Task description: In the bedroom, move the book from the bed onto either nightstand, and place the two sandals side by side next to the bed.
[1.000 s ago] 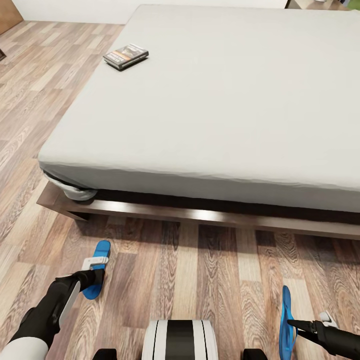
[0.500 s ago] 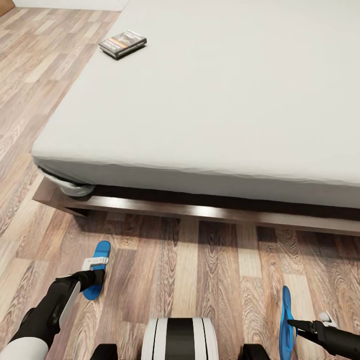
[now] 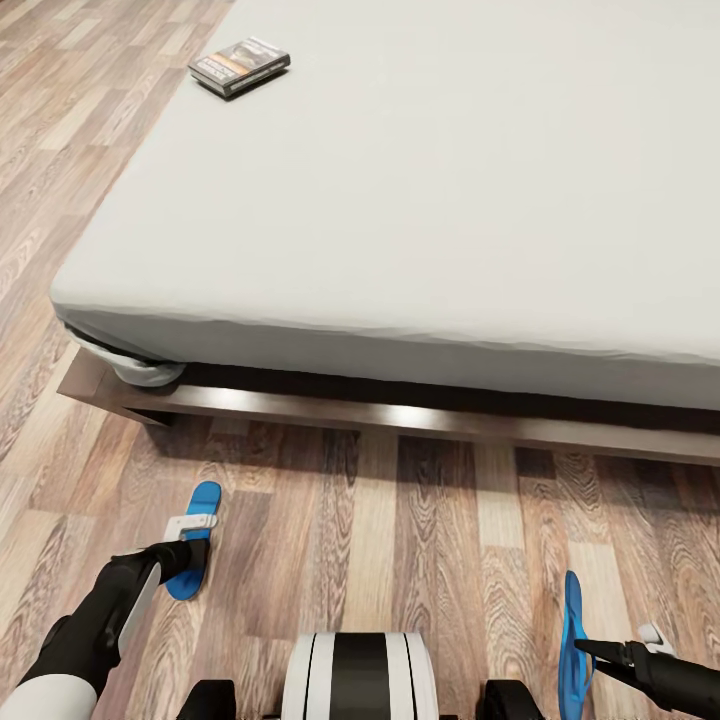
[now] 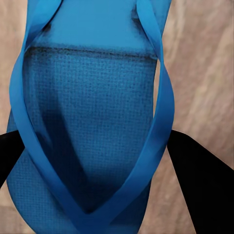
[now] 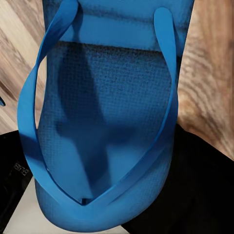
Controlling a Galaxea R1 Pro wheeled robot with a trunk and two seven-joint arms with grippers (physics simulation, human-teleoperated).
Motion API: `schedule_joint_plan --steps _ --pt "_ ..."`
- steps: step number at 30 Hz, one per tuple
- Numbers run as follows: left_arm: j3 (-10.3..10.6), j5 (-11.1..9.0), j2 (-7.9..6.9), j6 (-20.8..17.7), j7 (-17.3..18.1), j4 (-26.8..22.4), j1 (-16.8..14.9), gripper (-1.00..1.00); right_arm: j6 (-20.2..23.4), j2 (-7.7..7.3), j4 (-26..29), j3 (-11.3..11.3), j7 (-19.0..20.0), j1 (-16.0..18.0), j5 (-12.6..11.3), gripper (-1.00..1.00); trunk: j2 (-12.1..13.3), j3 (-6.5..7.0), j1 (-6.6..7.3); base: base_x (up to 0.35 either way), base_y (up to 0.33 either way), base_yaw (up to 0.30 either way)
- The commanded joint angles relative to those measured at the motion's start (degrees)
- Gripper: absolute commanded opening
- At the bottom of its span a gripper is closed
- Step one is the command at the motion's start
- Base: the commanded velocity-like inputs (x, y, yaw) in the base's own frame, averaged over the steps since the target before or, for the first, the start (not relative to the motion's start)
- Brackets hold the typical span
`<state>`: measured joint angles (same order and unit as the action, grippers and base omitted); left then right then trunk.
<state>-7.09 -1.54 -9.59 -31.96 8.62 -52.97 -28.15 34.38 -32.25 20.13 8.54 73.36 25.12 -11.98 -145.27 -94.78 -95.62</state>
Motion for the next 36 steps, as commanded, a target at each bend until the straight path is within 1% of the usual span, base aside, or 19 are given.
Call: schedule_joint_plan --steps 1,25,26,36 --pt "-0.1 -0.1 0.01 -0.3 0.2 -0.1 0.0 -1.0 0.5 0.0 0.0 0.1 0.1 0.0 -0.1 -1.0 0.0 -0.03 0.01 0.0 0.0 0.0" --pt "-0.1 -0.1 0.01 -0.4 0.3 -0.1 -0.1 -1.0 0.5 0.0 0.0 0.1 0.1 0.0 -0.1 -1.0 0.0 -0.03 0.01 0.0 0.0 0.0" --pt "-0.1 -0.1 0.01 -0.4 0.3 -0.1 -0.1 -1.0 0.5 0.0 0.0 0.1 0.1 0.0 -0.1 -1.0 0.0 -0.25 -0.02 0.0 0.0 0.0" --pt "-0.1 -0.1 0.01 -0.4 0.2 -0.1 0.0 -1.0 0.5 0.0 0.0 0.1 0.1 0.0 -0.1 -1.0 0.0 -0.25 -0.02 0.0 0.0 0.0"
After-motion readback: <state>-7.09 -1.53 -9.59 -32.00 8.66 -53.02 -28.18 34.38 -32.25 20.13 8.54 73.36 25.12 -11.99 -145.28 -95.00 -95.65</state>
